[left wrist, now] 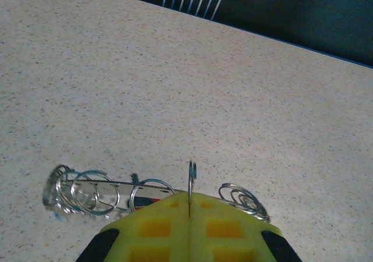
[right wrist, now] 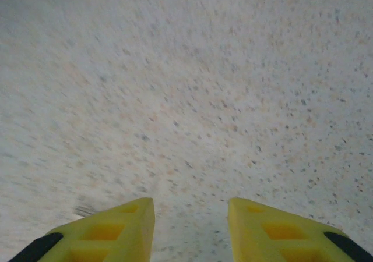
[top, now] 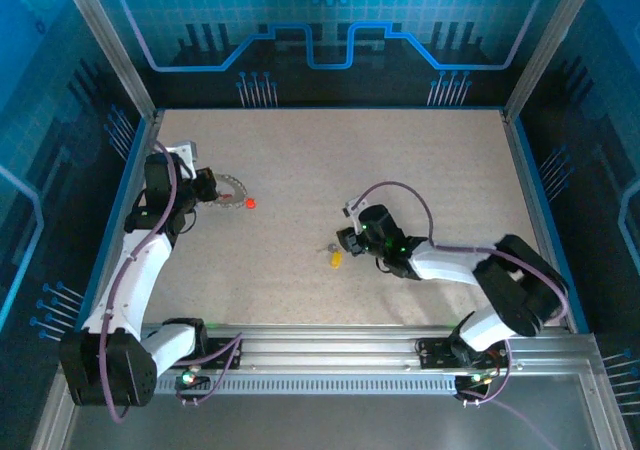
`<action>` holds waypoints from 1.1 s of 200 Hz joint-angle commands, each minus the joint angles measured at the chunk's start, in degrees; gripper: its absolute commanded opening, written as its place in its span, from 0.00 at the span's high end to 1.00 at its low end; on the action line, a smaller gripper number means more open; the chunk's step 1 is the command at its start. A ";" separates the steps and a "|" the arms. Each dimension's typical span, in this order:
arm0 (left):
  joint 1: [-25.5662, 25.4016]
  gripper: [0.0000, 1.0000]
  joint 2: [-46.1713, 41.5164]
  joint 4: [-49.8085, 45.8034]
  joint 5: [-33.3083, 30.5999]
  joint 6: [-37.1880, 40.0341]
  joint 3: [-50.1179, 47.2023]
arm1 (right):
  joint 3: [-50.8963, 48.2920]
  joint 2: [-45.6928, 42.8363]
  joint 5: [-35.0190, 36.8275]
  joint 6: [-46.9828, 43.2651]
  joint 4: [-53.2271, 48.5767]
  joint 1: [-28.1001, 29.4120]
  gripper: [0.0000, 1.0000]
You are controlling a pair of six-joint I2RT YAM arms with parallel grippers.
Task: Put the keys on the keyring
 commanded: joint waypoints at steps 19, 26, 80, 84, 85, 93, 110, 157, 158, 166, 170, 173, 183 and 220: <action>0.47 1.00 -3.94 9.81 10.16 0.39 -2.85 | 4.61 -2.91 -7.99 9.41 -18.10 -3.07 0.59; 0.44 1.00 -4.70 11.10 11.43 0.36 -3.38 | 7.45 -1.22 -9.03 9.08 -22.90 -3.62 0.59; -1.59 1.00 -5.15 14.12 18.16 3.51 -4.18 | 22.98 11.87 -21.55 8.79 -41.71 -4.27 0.64; -1.98 1.00 -5.25 14.20 18.23 3.72 -4.29 | 23.61 12.32 -22.07 8.95 -42.00 -4.27 0.64; -2.08 1.00 -5.26 14.20 18.23 3.84 -4.34 | 23.72 12.51 -22.19 9.03 -42.09 -4.27 0.64; -2.86 1.00 -5.41 14.68 18.68 4.39 -4.63 | 25.01 13.81 -22.98 9.26 -42.87 -4.25 0.64; -4.54 1.00 -5.26 15.25 19.69 5.72 -4.93 | 27.17 16.12 -23.84 9.82 -44.17 -4.27 0.65; -11.30 1.00 -5.09 15.23 20.89 10.83 -5.55 | 30.41 20.66 -22.06 10.15 -45.49 -3.72 0.67; -11.39 1.00 -5.09 15.19 20.96 10.91 -5.54 | 30.41 20.68 -22.06 10.20 -45.45 -3.73 0.67; -11.95 1.00 -5.17 15.15 21.30 11.20 -5.53 | 29.96 20.89 -22.16 10.42 -44.16 -3.70 0.67; -12.20 1.00 -5.23 15.10 21.44 11.29 -5.60 | 29.53 20.91 -22.48 10.43 -43.24 -3.68 0.67; -12.34 1.00 -5.30 14.99 21.49 11.37 -5.61 | 29.23 21.00 -22.76 10.49 -42.62 -3.59 0.67; -13.07 1.00 -5.59 14.93 21.57 11.81 -5.83 | 29.11 21.48 -23.30 10.88 -42.03 -3.57 0.67; -13.77 1.00 -4.81 15.99 20.64 10.24 -6.17 | 29.05 22.38 -22.94 11.47 -41.99 -3.14 0.70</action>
